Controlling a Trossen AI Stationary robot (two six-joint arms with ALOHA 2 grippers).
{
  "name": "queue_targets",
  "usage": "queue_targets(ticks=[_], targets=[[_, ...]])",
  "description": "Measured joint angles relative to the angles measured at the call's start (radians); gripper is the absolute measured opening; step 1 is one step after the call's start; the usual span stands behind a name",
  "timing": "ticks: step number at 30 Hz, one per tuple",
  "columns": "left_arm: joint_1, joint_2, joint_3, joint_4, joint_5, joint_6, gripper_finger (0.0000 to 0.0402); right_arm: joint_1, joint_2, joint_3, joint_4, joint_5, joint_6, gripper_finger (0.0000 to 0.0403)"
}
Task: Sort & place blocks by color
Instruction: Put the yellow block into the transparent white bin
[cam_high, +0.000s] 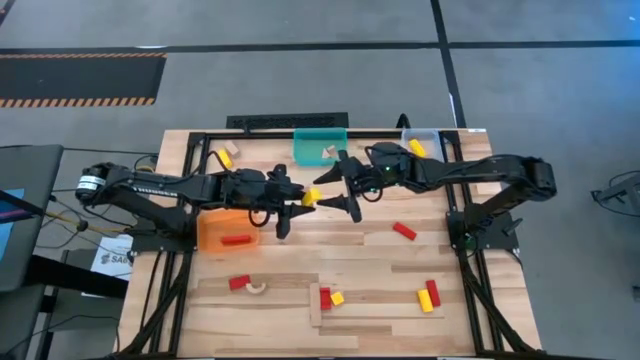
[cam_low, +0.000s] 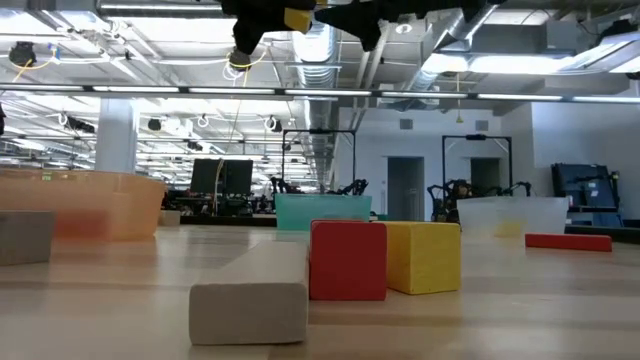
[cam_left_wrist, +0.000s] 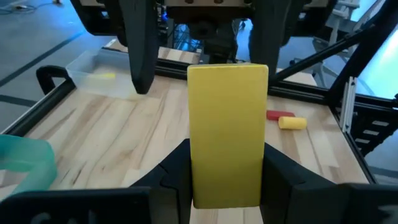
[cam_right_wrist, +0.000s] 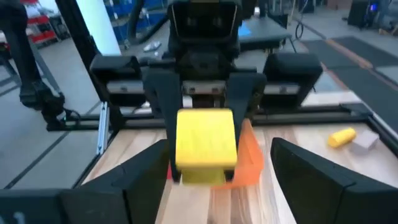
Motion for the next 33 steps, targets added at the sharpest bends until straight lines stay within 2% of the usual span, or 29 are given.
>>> queue_targets(ticks=[6,11,17,25,28,30,33], targets=[[0.0,0.0,0.0,0.001,-0.025,-0.005,0.01,0.014,0.003,0.0,0.035,0.0,0.0,0.0302],[0.0,0.0,0.0,0.005,-0.03,-0.007,0.01,0.013,0.004,0.0,0.035,0.002,0.0,0.028],[0.0,0.0,0.0,0.018,-0.049,-0.007,0.01,0.013,0.004,0.0,0.034,0.005,0.0,0.023],[-0.001,0.0,0.0,0.02,-0.068,-0.014,0.01,0.012,0.003,0.0,0.035,0.007,0.0,0.0121],[-0.001,0.0,0.0,0.02,-0.078,-0.022,0.0102,0.011,0.003,0.0,0.037,0.007,0.0,0.0115],[-0.001,0.0,0.0,0.02,-0.085,-0.006,0.013,0.012,-0.001,0.0,0.034,0.01,0.005,0.0115],[-0.001,0.0,0.002,0.003,-0.122,0.024,0.0206,-0.005,-0.026,0.0,-0.014,0.01,0.008,0.0115]])
